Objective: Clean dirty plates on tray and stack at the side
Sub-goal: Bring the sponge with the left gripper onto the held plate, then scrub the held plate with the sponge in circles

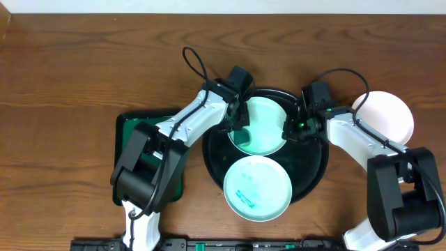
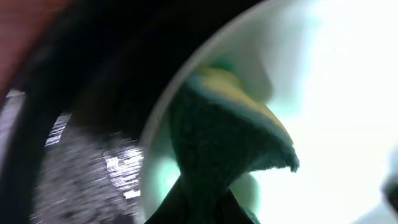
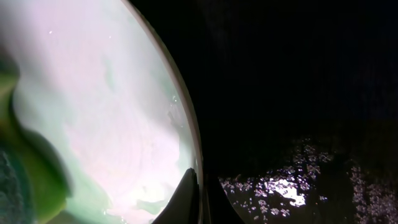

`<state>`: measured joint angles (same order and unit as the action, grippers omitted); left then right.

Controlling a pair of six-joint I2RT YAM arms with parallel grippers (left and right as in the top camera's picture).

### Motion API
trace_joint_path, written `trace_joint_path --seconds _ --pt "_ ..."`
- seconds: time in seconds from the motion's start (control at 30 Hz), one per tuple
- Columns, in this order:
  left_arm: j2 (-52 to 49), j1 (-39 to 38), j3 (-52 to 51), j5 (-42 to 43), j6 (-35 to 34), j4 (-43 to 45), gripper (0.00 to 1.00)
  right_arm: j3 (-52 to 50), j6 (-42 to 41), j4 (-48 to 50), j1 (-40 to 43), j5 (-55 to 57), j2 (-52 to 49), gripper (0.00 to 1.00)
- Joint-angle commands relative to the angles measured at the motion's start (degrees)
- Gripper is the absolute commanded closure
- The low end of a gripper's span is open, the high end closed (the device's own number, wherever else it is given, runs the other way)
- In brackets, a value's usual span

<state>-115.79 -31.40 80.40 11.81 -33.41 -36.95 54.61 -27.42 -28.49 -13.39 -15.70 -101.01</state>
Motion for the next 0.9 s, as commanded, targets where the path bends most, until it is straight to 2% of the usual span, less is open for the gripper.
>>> trace_joint_path --seconds 0.0,0.1,0.27,0.43,0.67,0.87 --pt "-1.0 -0.6 0.6 11.0 1.9 3.2 0.93 -0.2 1.3 -0.9 0.2 1.8 -0.6 0.99" --pt "-1.1 -2.3 0.6 15.8 0.2 6.3 0.93 -0.2 1.3 -0.9 0.2 1.8 -0.6 0.99" --pt "-2.7 -4.0 0.6 16.4 -5.1 8.0 0.93 -0.2 1.3 -1.4 0.2 1.8 -0.6 0.99" --pt "-7.6 -3.8 0.6 20.6 -9.1 11.1 0.93 -0.2 1.3 -2.8 0.2 2.0 -0.6 0.99" --pt "-9.6 1.5 0.8 17.9 -10.2 12.6 0.93 -0.2 1.4 -3.9 0.2 2.2 -0.6 0.99" --pt "-9.6 8.3 0.9 12.5 -10.2 8.7 0.93 -0.2 1.4 -4.1 0.2 2.2 -0.6 0.99"
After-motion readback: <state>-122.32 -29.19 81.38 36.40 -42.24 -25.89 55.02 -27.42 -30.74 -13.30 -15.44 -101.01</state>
